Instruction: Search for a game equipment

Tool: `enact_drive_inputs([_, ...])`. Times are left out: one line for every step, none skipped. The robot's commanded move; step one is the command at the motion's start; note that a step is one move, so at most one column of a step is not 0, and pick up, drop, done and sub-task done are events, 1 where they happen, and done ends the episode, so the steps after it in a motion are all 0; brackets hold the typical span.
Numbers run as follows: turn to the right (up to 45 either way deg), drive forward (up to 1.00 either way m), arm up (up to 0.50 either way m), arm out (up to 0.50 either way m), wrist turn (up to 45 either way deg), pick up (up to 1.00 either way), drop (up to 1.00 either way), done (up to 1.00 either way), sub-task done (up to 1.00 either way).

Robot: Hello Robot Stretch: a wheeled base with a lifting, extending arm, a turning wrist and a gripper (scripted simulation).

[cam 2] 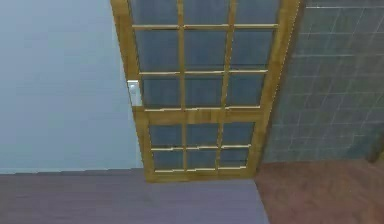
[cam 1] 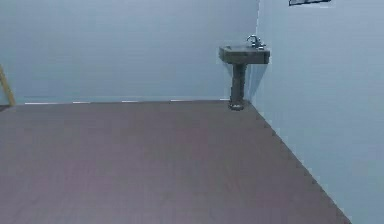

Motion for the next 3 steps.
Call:
enact_drive_inputs([-27.0,0.0,0.0,0.0,0.0,0.0,0.0,0.0,0.0])
enact_drive_inputs([0.0,0.45,0.0,0.0,0.0,0.0,0.0,0.0,0.0])
enact_drive_inputs([-18.0,0.0,0.0,0.0,0.0,0.0,0.0,0.0,0.0])
